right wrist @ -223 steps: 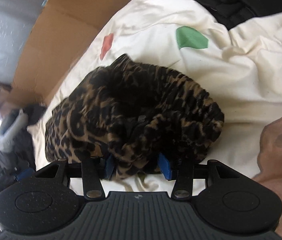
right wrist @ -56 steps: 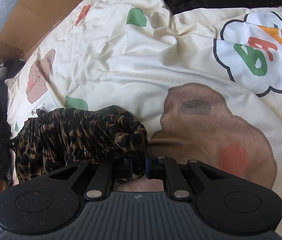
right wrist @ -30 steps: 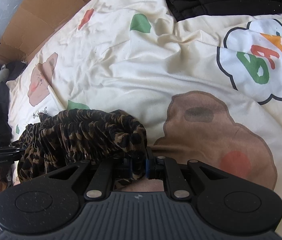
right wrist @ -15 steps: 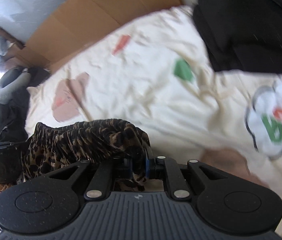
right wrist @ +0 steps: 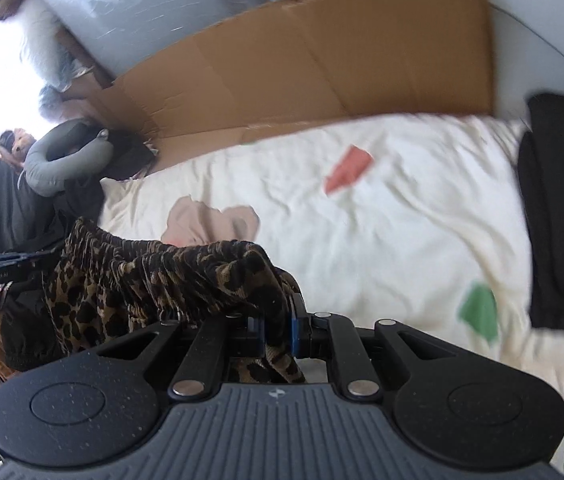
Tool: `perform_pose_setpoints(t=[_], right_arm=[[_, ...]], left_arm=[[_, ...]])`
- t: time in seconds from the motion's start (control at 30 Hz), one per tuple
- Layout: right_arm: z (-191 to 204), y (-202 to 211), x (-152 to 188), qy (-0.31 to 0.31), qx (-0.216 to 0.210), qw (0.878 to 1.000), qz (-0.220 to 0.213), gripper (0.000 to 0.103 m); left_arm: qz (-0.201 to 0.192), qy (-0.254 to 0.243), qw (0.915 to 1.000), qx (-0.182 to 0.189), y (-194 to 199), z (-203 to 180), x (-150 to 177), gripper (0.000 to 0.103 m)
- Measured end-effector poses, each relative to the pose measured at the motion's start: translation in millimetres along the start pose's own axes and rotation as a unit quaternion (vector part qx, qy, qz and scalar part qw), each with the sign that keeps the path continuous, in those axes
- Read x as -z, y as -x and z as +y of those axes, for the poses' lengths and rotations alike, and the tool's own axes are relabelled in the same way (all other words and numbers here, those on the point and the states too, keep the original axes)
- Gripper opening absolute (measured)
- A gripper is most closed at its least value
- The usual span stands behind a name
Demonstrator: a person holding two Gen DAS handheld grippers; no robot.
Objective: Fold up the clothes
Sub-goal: 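Lay the garment down on the duvet and open both grippers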
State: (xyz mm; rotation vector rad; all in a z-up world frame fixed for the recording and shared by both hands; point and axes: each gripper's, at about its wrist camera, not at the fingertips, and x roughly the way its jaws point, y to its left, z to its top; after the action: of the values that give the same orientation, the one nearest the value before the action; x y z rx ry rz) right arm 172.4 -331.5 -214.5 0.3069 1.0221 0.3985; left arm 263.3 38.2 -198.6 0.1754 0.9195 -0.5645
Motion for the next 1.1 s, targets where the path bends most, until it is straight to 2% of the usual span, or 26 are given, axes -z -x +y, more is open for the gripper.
perform_pose_setpoints(t=[0.4,0.73,1.0,1.1], right_arm=[[35,-56,-68,0.073,0.002,0.997,0.022,0.009],[35,-122,-130,0.077,0.020,0.996,0.049,0.009],[38,-171,-155,0.084,0.054,0.993,0.062,0.009],[31,-189,-156,0.057,0.062,0.994,0.067,0.014]], left_arm=[[-0.029,0.016,0.9976,-0.060,-17,45,-27,0.004],[-0.022,0.006,0.9954,-0.093,-64,77,-54,0.004],[0.002,0.017,0.9913,-0.131,-109,96,-68,0.001],[0.035,0.040,0.9879,-0.146,-136,104,-64,0.003]])
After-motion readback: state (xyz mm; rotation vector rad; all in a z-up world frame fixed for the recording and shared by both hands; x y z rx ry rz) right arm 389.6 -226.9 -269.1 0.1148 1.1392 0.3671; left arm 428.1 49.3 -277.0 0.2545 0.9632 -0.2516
